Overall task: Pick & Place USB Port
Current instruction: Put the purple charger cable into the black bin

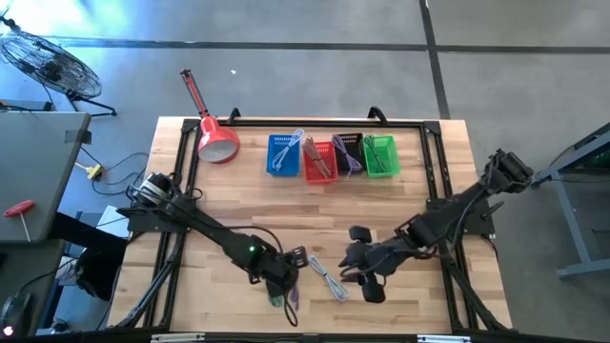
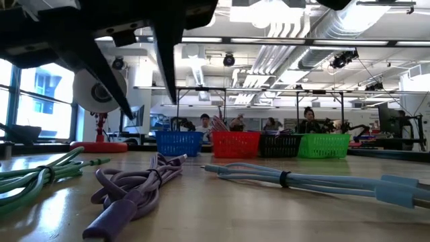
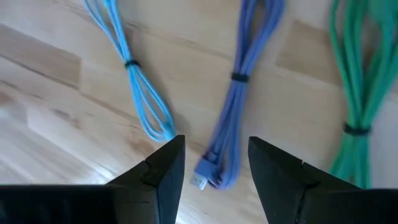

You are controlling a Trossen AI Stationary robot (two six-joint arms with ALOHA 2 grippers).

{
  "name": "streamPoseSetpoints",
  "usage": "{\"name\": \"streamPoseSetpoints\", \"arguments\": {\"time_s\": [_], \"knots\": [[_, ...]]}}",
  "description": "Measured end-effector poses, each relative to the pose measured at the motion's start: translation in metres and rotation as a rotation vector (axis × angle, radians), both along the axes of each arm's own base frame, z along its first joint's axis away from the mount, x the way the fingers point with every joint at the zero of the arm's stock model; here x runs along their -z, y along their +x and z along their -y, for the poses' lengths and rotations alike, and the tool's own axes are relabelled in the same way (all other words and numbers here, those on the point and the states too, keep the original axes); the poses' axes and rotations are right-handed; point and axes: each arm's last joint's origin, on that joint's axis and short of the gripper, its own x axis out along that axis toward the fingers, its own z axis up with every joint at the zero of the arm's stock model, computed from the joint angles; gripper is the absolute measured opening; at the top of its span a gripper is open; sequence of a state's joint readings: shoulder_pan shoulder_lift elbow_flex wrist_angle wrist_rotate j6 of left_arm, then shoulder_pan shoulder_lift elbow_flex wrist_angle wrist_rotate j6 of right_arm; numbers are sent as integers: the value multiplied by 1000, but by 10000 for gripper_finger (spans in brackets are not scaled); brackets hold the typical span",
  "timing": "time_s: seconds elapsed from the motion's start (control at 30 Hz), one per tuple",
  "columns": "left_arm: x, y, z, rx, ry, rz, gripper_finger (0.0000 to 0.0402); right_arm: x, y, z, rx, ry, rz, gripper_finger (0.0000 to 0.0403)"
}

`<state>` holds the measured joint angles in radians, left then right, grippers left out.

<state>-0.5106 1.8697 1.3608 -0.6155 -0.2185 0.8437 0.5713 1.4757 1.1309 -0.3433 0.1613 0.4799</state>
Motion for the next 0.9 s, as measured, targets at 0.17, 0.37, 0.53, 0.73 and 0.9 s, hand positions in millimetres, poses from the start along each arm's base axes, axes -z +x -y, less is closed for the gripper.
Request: {"name": "streamPoseSetpoints", "arguments": {"time_s": [0.17, 0.37, 0.53, 0.73, 0.9], "knots": [[4, 2, 2, 32, -13, -3, 170, -2, -3, -7, 30, -3, 36, 172], [6, 3, 3, 124, 4, -12, 170, -3, -7, -13, 61, -7, 55, 172], [8, 5, 5, 140, -17, -8, 170, -4, -6, -13, 68, -5, 66, 172], [19, 11, -1, 137, -11, -36, 170, -5, -5, -13, 69, 1, 83, 172], [23, 19, -9, 128, -18, -33, 170, -4, -4, -14, 70, 1, 84, 172]]}}
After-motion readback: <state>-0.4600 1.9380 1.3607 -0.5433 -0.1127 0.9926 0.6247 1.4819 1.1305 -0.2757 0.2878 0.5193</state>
